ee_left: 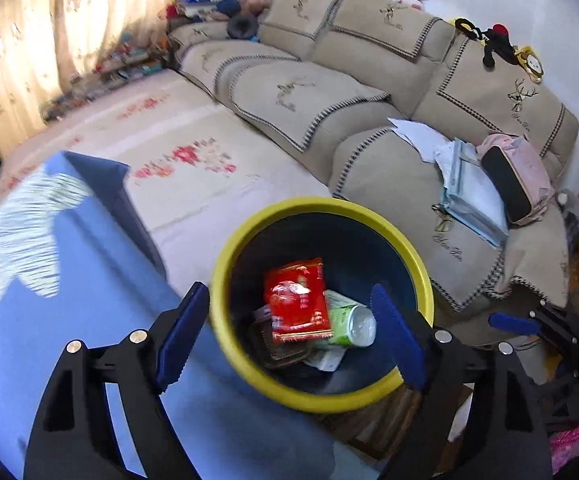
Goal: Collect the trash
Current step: 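Grasp the white tissue on the tablecloth with the right tool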
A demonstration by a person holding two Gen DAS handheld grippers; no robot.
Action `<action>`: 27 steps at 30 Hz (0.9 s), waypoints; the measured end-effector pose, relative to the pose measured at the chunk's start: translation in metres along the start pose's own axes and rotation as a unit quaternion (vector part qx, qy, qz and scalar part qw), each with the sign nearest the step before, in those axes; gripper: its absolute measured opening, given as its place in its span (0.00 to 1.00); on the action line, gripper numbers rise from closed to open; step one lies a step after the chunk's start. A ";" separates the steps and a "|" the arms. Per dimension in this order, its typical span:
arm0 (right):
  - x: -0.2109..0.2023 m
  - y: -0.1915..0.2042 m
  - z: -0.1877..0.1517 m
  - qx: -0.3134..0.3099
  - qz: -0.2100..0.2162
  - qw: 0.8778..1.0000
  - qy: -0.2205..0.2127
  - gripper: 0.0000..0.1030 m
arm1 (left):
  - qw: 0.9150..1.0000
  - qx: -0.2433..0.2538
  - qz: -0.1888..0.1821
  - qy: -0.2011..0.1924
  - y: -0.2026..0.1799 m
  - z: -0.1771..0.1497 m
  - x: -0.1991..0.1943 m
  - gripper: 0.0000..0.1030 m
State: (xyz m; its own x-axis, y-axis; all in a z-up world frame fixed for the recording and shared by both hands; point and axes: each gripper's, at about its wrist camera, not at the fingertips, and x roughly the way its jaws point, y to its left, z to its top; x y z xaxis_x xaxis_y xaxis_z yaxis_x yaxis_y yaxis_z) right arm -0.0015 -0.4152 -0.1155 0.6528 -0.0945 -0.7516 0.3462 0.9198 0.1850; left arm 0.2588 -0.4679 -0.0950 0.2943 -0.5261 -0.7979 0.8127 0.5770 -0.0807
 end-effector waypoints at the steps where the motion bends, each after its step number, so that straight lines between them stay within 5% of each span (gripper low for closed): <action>1: 0.000 0.004 0.000 -0.003 0.002 1.000 -0.001 0.58 | 1.000 0.001 0.006 -0.005 -0.001 -0.002 -0.007 0.81; 12: 0.018 0.085 0.001 -0.066 0.053 0.996 0.019 0.58 | 0.990 -0.092 0.075 -0.081 0.066 -0.084 -0.153 0.91; 16: 0.024 0.153 -0.002 -0.124 0.123 0.984 0.022 0.58 | 0.972 -0.160 0.132 -0.112 0.116 -0.137 -0.210 0.91; 21: 0.033 0.246 -0.013 -0.213 0.213 0.953 0.037 0.58 | 0.944 -0.227 0.198 -0.137 0.161 -0.208 -0.265 0.93; 25: 0.045 0.296 -0.019 -0.256 0.237 0.936 0.054 0.61 | 0.922 -0.269 0.237 -0.143 0.180 -0.263 -0.291 0.94; 27: 0.051 0.317 -0.025 -0.275 0.238 0.929 0.064 0.61 | 0.919 -0.277 0.242 -0.144 0.184 -0.281 -0.296 0.94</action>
State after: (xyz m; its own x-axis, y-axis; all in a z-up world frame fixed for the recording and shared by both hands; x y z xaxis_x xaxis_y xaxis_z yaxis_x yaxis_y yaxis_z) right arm 0.1252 -0.1187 -0.1109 0.5456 0.3863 -0.7437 -0.3808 0.9048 0.1906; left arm 0.1802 -0.0310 -0.0415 0.7400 -0.2218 -0.6350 0.1949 0.9743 -0.1132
